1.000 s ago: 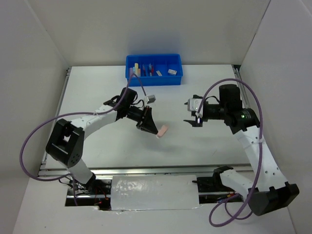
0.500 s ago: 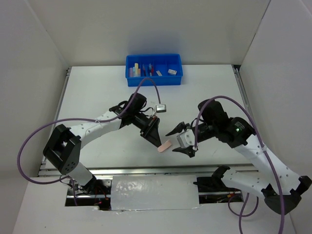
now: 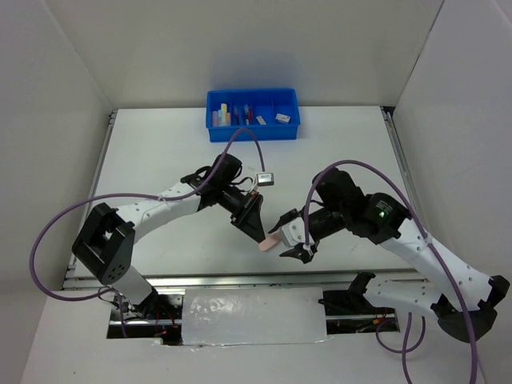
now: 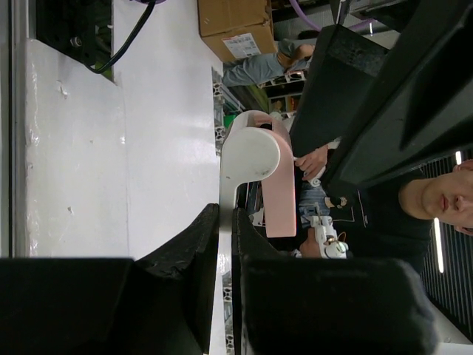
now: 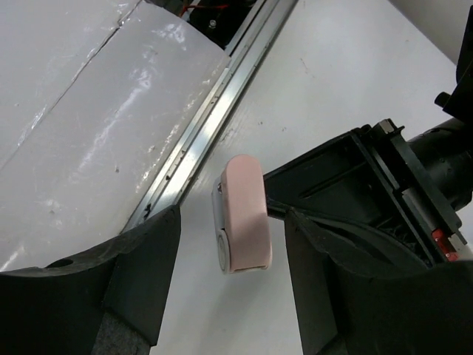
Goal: Sort the stationery into containers
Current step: Pick up the stapler from the center of the board.
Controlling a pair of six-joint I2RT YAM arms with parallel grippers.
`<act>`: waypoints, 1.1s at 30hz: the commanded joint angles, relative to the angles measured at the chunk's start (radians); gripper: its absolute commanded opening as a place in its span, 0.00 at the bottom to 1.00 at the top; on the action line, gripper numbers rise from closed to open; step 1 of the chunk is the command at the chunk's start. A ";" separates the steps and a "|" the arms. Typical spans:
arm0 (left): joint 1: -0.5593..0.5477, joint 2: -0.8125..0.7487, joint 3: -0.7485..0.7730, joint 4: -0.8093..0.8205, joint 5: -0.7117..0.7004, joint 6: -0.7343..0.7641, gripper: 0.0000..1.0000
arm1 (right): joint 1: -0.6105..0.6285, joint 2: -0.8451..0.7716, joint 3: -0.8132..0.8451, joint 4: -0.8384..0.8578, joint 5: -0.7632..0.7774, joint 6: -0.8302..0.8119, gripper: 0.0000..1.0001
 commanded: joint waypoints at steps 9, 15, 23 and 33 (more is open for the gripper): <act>-0.019 0.030 0.046 -0.059 -0.012 0.064 0.00 | 0.056 0.060 0.098 -0.074 0.106 -0.006 0.58; -0.021 0.040 0.051 -0.080 -0.017 0.075 0.00 | 0.093 0.077 0.098 -0.103 0.160 -0.038 0.57; -0.030 0.050 0.072 -0.107 -0.017 0.101 0.00 | 0.119 0.089 0.078 -0.097 0.174 -0.038 0.56; -0.041 0.043 0.062 -0.097 -0.020 0.096 0.00 | 0.121 0.108 0.075 -0.094 0.180 -0.049 0.50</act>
